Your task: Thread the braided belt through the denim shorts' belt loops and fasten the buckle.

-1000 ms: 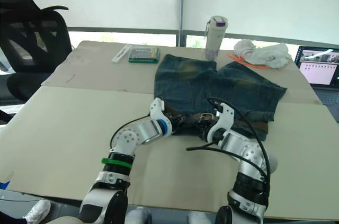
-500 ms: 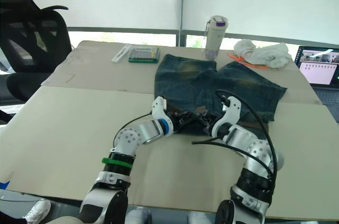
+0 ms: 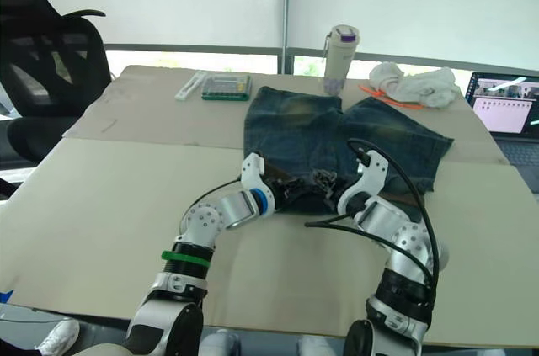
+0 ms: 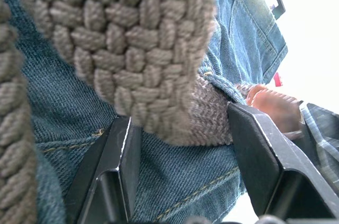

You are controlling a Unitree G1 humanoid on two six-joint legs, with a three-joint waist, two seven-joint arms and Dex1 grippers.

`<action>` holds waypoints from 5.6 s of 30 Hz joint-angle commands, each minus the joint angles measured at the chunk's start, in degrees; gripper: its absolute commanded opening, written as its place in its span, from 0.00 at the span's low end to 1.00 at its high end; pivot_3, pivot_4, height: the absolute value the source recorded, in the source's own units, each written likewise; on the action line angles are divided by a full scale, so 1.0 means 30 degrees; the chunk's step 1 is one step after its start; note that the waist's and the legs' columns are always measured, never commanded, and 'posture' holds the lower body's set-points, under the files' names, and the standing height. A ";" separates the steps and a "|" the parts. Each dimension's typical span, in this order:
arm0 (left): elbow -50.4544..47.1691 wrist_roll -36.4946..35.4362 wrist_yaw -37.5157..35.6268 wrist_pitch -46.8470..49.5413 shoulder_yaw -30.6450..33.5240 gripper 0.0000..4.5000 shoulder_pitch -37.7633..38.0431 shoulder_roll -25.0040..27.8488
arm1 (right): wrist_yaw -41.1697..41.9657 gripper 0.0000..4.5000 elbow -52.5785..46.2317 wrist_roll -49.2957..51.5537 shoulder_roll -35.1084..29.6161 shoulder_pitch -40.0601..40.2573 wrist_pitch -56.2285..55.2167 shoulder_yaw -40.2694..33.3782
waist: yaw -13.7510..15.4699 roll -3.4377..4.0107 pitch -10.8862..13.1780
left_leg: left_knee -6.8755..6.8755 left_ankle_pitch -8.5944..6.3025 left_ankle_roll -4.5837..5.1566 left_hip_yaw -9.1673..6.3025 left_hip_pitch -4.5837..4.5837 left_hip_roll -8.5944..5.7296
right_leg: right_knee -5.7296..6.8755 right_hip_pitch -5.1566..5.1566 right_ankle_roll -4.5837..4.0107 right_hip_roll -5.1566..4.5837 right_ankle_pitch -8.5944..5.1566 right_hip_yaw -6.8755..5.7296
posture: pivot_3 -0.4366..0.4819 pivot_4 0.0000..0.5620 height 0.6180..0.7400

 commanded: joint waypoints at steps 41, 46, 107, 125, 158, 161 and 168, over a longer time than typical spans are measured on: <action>-0.0409 0.1448 -0.0619 0.0684 -0.0150 0.68 0.0257 -0.0951 | 0.1167 0.01 0.2767 0.8397 -1.1203 0.0678 0.3365 -0.6202 | -0.0064 0.0006 0.0000 | -0.0014 -0.0001 0.0004 0.0006 -0.0012 -0.0012 | -0.0065 0.0029 0.0009 -0.0003 -0.0002 0.0024 | 0.48 0.27 0.98; -0.1583 0.2201 -0.2648 0.0560 -0.1142 0.68 0.0586 -0.0103 | -0.0311 0.01 0.2652 0.9611 -1.1153 0.1431 0.3254 -0.6278 | -0.0051 0.0008 0.0000 | -0.0014 -0.0001 0.0004 0.0009 -0.0024 -0.0013 | -0.0075 0.0024 0.0013 -0.0003 -0.0003 0.0030 | 0.48 0.27 0.98; -0.4314 0.5867 -1.9781 -0.6308 -0.0727 0.99 0.2277 0.8699 | 0.1652 0.00 0.1054 1.8433 -1.6474 0.8376 0.0273 -0.3358 | 0.0050 0.0054 0.0011 | -0.0027 -0.0012 0.0029 0.0036 -0.0034 0.0028 | -0.0098 0.0022 0.0018 0.0021 -0.0006 0.0051 | 0.48 0.27 0.98; 0.1856 0.9335 -2.0683 -0.8057 -0.2419 0.99 0.0584 0.7787 | 0.1299 0.00 0.0784 1.7733 -1.6490 0.8497 -0.2713 -0.1308 | -0.0071 0.0055 0.0011 | -0.0011 -0.0012 0.0029 0.0034 -0.0036 0.0025 | -0.0085 0.0020 0.0021 0.0022 -0.0006 0.0050 | 0.48 0.27 0.98; 0.0128 0.6487 -2.6801 -0.4151 -0.1293 0.01 0.1980 0.9447 | 0.2685 0.00 0.1590 1.3271 -1.6690 0.8248 -0.3334 -0.1106 | -0.0209 0.0060 0.0008 | -0.0012 -0.0012 0.0029 0.0036 -0.0023 0.0034 | -0.0056 0.0016 0.0019 0.0025 -0.0006 0.0052 | 0.48 0.27 0.98; -0.0263 0.6138 -2.7230 -0.3637 -0.1209 0.01 0.2235 0.9602 | 0.2990 0.00 0.1792 1.2178 -1.6652 0.7983 -0.3329 -0.0937 | -0.0186 0.0059 0.0009 | -0.0008 -0.0011 0.0029 0.0036 -0.0018 0.0034 | -0.0038 0.0014 0.0019 0.0025 -0.0005 0.0051 | 0.48 0.27 0.98; -0.1367 0.5896 -2.8528 -0.2721 -0.2125 0.01 0.3188 1.0022 | 0.3541 0.00 0.1617 0.9488 -1.6159 0.6848 -0.3666 0.0100 | -0.0221 0.0064 0.0006 | -0.0004 -0.0011 0.0029 0.0037 -0.0014 0.0037 | -0.0032 0.0014 0.0018 0.0028 -0.0006 0.0053 | 0.48 0.27 0.98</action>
